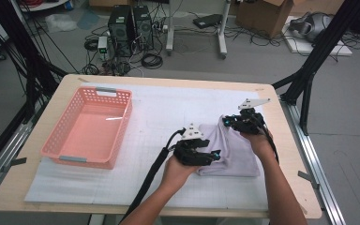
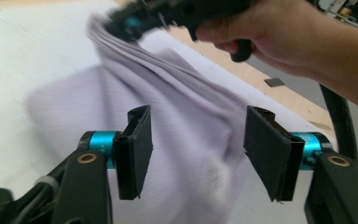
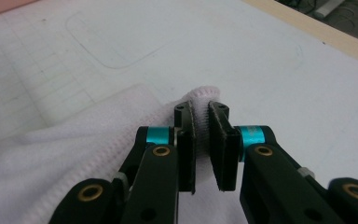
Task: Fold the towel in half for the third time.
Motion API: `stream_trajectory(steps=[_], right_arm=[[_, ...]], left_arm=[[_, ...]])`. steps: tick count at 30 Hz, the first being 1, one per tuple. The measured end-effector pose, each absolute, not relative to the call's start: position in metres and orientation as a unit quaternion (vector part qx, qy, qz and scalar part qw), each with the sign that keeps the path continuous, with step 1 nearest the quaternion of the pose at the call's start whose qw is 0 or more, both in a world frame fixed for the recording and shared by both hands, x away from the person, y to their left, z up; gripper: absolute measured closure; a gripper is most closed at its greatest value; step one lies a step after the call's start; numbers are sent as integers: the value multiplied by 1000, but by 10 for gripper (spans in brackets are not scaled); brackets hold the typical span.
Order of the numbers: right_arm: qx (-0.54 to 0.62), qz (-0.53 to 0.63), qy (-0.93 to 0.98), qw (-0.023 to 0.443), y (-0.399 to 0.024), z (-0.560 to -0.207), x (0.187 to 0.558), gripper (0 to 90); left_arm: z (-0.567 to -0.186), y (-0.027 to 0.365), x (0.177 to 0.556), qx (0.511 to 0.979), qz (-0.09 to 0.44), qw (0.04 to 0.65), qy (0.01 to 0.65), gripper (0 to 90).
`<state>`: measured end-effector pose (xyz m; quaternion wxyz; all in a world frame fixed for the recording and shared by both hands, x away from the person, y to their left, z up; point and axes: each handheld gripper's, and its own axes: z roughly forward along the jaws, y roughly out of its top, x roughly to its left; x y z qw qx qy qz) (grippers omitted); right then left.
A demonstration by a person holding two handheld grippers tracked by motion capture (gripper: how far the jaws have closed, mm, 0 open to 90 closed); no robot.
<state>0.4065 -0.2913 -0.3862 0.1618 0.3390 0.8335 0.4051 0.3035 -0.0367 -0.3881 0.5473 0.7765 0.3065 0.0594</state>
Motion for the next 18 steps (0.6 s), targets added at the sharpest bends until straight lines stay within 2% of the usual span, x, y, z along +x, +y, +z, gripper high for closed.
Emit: stream_trajectory(steps=[5,11,18], right_arm=[[358,396,828,168,-307,-393,403,819],[382,382,822,182,-326,-402,395,813],[416,392,797,194,-338,-394,386,683]], left_arm=[[-392,-9,305,773,88,546,311,377],[-406,19,306,767,102,539,333,374],[-416,38,305,764,113,540,336,365]])
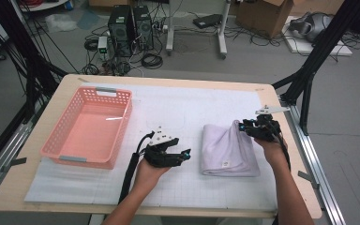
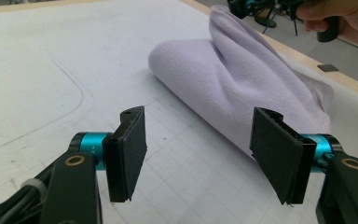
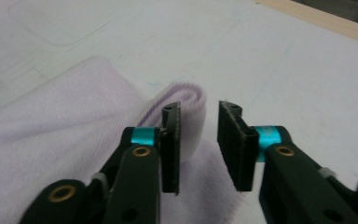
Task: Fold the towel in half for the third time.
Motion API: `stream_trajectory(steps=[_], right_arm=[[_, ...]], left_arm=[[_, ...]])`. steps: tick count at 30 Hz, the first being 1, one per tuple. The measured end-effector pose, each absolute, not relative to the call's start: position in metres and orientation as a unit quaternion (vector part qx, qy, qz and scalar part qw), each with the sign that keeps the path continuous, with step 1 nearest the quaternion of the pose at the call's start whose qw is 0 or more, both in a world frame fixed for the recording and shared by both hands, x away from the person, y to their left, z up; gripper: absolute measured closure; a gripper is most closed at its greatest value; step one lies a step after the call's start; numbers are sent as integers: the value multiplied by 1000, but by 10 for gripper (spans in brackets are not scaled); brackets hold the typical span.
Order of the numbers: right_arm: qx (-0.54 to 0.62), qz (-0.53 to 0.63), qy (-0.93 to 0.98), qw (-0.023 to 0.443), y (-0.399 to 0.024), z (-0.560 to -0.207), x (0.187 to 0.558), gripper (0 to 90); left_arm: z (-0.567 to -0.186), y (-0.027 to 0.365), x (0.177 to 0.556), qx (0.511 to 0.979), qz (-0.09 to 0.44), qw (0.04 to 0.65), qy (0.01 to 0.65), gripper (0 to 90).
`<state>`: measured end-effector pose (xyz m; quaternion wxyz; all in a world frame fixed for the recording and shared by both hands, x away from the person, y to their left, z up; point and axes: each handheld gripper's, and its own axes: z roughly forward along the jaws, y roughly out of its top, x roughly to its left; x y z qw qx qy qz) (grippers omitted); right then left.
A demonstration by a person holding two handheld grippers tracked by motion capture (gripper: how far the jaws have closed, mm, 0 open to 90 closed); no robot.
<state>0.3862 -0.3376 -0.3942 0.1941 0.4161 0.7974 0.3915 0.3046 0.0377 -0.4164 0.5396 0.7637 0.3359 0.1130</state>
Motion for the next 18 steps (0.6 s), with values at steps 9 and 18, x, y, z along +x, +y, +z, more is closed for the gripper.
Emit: stream_trajectory(steps=[9,18], right_arm=[[447,401,773,207,-355,-379,343,627],[471,392,771,173,-346,-413,286,428]], left_arm=[[-424,60,299,763,122,541,331,363],[-433,88,295,758,125,543,338,359]])
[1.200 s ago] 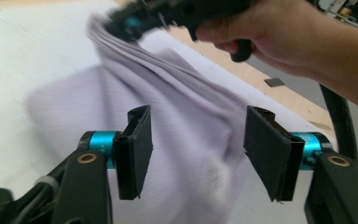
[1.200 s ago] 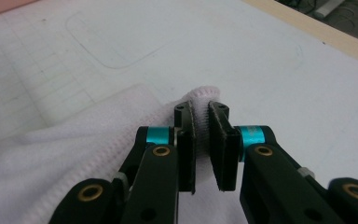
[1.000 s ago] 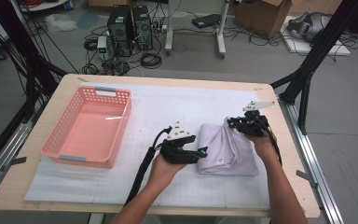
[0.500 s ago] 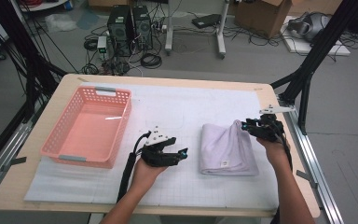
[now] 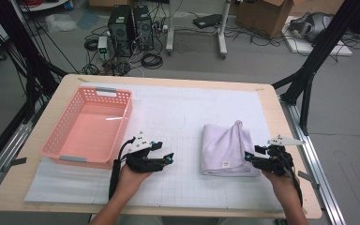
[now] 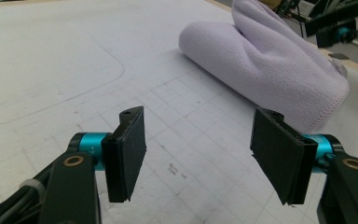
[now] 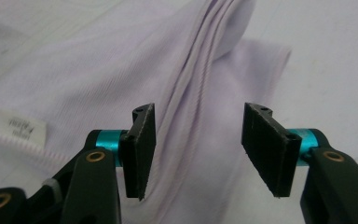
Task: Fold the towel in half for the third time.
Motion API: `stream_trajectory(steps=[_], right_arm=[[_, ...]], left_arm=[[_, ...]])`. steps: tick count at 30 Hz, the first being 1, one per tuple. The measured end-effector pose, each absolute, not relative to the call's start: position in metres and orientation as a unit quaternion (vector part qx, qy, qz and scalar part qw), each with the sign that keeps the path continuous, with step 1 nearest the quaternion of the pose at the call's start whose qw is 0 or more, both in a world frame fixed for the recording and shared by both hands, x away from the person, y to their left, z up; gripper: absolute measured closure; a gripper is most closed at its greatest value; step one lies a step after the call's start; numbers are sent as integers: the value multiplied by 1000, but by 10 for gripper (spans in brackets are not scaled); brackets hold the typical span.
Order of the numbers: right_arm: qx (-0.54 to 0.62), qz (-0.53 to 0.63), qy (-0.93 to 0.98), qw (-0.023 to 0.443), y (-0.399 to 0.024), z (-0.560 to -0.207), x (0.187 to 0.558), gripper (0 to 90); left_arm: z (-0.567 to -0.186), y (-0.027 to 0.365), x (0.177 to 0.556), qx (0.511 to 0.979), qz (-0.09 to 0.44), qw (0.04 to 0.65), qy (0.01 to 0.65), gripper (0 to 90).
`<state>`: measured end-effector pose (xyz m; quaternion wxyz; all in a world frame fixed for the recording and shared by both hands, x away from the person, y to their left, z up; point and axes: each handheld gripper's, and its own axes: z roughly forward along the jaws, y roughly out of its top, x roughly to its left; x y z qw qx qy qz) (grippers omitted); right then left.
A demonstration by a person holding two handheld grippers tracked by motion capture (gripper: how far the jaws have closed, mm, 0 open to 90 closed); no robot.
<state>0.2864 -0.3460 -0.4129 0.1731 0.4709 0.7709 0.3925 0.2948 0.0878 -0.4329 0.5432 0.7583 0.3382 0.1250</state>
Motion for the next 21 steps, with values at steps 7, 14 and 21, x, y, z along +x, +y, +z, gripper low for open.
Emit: stream_trajectory(steps=[7,14,21], right_arm=[[474,393,777,132,-336,-433,283,667],[488,412,755,152,-349,-424,272,843],[525,390,737,173,-366,-413,260,654]], left_arm=[[-434,94,292,749,122,555,341,357],[-438,98,291,742,116,557,354,358],[-439,99,290,743,116,555,357,357]])
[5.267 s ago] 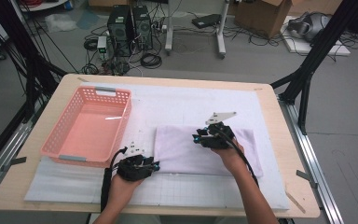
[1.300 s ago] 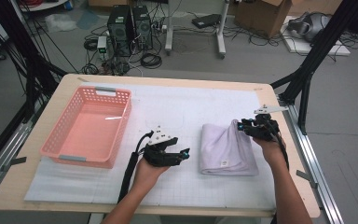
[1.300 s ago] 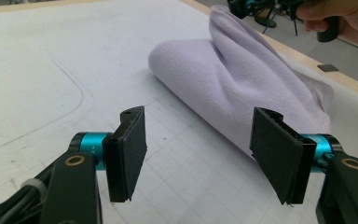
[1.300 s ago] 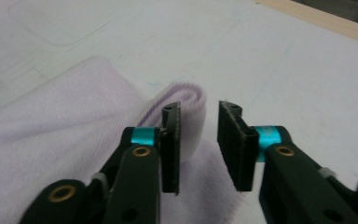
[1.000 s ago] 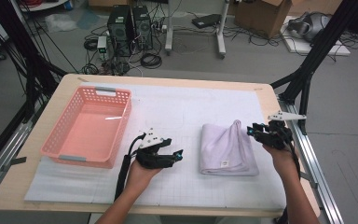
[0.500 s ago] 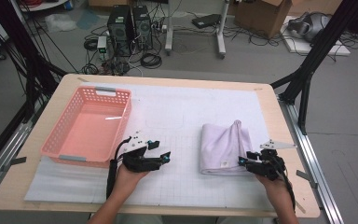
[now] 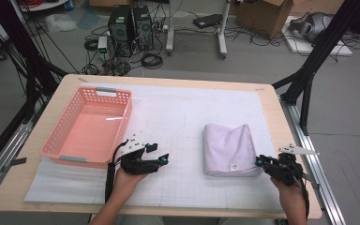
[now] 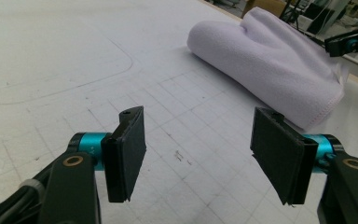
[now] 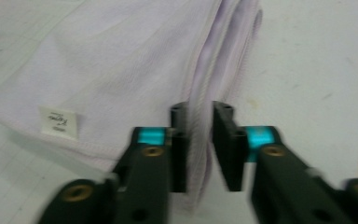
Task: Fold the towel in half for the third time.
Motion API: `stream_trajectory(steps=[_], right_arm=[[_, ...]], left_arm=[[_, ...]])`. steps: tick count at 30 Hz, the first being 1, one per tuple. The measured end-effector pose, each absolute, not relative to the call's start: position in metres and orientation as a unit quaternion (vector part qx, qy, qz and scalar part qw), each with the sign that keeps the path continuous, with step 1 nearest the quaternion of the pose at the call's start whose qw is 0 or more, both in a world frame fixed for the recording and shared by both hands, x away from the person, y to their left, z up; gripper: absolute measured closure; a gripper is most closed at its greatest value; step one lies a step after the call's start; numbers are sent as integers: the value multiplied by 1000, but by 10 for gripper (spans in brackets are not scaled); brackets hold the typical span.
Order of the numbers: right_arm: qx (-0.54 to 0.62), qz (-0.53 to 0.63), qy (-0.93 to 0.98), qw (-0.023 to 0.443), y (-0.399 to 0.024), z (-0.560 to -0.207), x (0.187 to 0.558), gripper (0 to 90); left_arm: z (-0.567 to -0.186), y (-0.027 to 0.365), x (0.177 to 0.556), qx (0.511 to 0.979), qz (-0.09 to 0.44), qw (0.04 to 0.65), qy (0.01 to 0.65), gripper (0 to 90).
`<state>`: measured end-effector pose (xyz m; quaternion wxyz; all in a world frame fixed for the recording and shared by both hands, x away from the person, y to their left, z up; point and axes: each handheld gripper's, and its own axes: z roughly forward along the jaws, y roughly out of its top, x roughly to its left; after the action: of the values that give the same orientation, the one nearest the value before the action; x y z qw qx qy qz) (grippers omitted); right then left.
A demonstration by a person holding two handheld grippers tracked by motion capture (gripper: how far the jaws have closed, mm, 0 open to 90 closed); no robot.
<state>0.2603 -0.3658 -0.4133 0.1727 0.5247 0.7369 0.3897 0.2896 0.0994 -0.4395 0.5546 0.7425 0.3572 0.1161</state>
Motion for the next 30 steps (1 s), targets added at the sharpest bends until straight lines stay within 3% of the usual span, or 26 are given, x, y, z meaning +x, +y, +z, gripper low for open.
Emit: stream_trajectory(steps=[3,12,14,17,20,24,30], right_arm=[[516,414,723,200,-364,-403,259,614],[445,394,776,211,-326,-421,289,753],[462,345,786,224,-326,-429,293,772],[496,337,773,208,-339,-431,290,799],[521,313,769,200,-344,-423,283,796],[506,344,760,217,-341,-407,286,724],[468,371,770,222,-321,-396,322,739]], left_arm=[[-440,98,289,744,116,554,357,358],[-440,98,289,743,118,555,356,358],[-440,99,289,742,118,555,356,358],[-440,100,288,742,118,555,356,358],[-440,101,288,741,119,555,359,357],[-439,100,288,741,119,556,358,356],[-439,100,289,739,120,558,357,356]])
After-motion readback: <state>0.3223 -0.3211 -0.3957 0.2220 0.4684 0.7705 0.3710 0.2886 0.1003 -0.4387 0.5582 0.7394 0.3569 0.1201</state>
